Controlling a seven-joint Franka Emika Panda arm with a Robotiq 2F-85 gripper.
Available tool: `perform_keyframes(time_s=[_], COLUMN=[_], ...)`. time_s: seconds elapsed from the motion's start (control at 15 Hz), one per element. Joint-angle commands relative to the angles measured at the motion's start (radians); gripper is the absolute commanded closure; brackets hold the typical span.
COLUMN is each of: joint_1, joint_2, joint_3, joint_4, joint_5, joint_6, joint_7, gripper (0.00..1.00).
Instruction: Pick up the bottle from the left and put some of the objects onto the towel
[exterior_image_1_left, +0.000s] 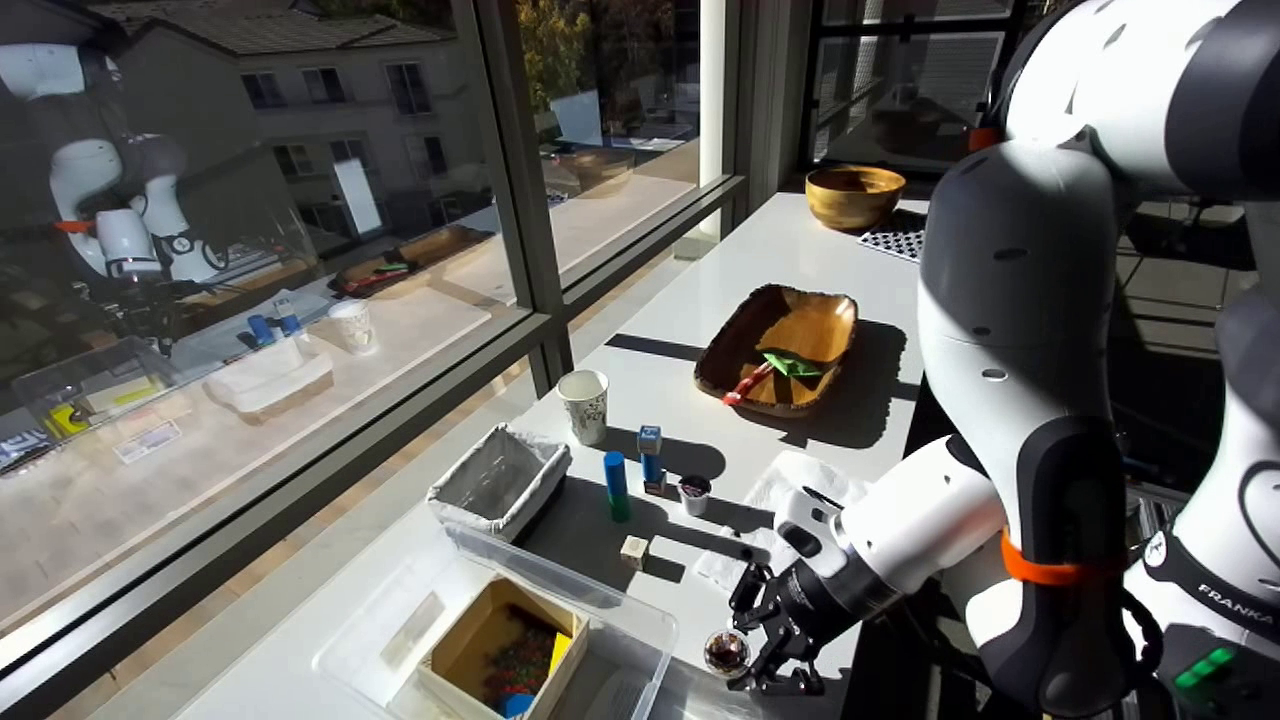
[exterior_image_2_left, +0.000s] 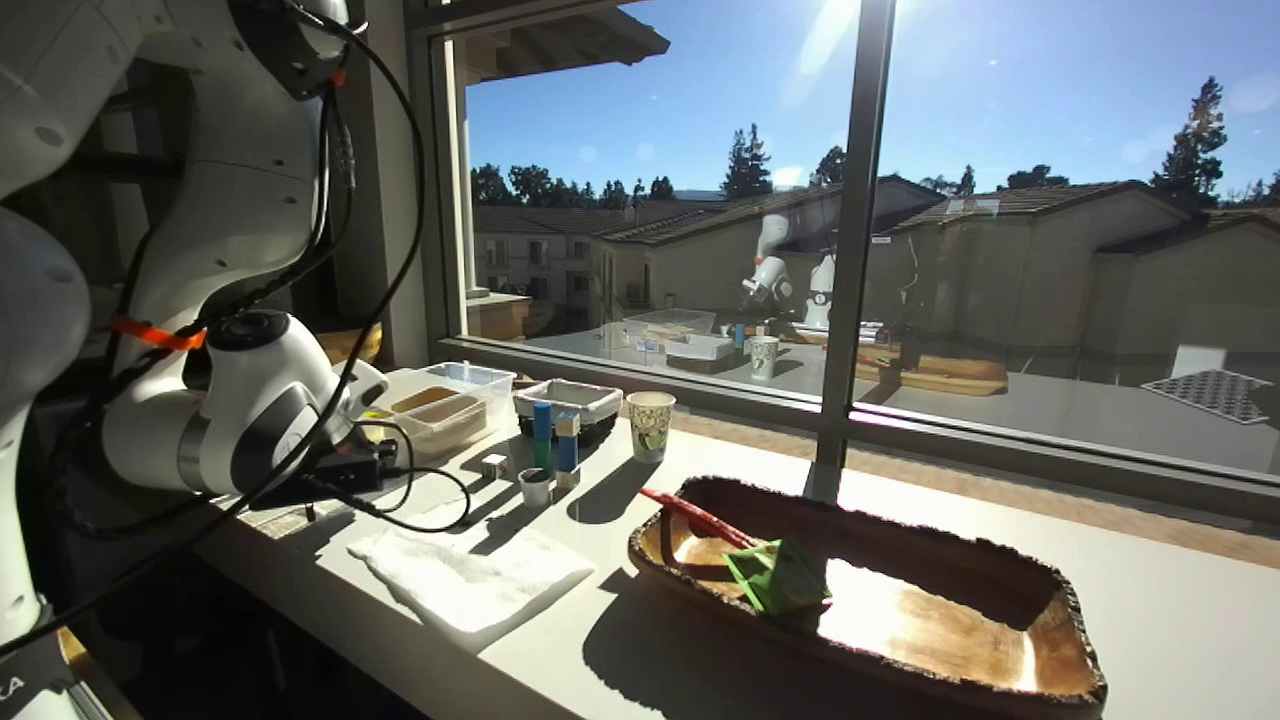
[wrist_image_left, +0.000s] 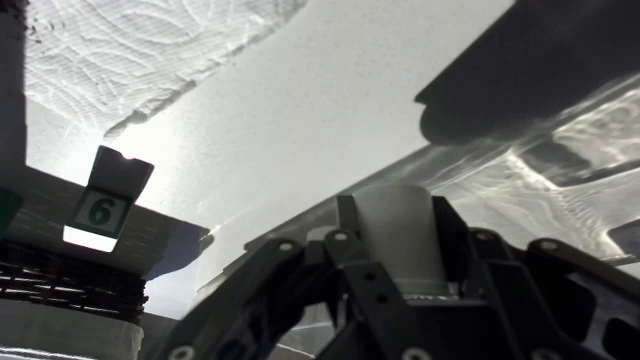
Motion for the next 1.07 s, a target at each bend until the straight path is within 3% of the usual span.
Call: perform_keyframes(time_s=[0.0, 0.13, 0.27, 0.33, 0.47, 0.53, 0.6, 0.8, 1.0], joint_1=[0.052, 0.099, 0.164, 0.201, 0.292, 0.341, 0.392, 0.623, 0.85], joint_2=[-0.068, -0.13, -0.25, -0.229, -0.276, -0.339, -0.34, -0.289, -0.199], joint_3=[-0.023, -0.05, -0.101, -0.136, -0.227, -0.283, -0.322, -0.558, -0.783], joint_4=[-0.005, 0.002, -0.066, 0.003, 0.004, -0.055, -0.036, -0.002, -0.005], joint_5=[0.078, 0.16, 0.249, 0.284, 0.34, 0.358, 0.441, 0.657, 0.772], joint_6=[-0.093, -0.232, -0.369, -0.437, -0.53, -0.553, -0.589, -0.665, -0.725], joint_7=[-0.063, -0.113, -0.18, -0.221, -0.29, -0.317, -0.393, -0.604, -0.702], gripper=[0.85, 0.85, 0.85, 0.85, 0.85, 0.85, 0.85, 0.85, 0.85])
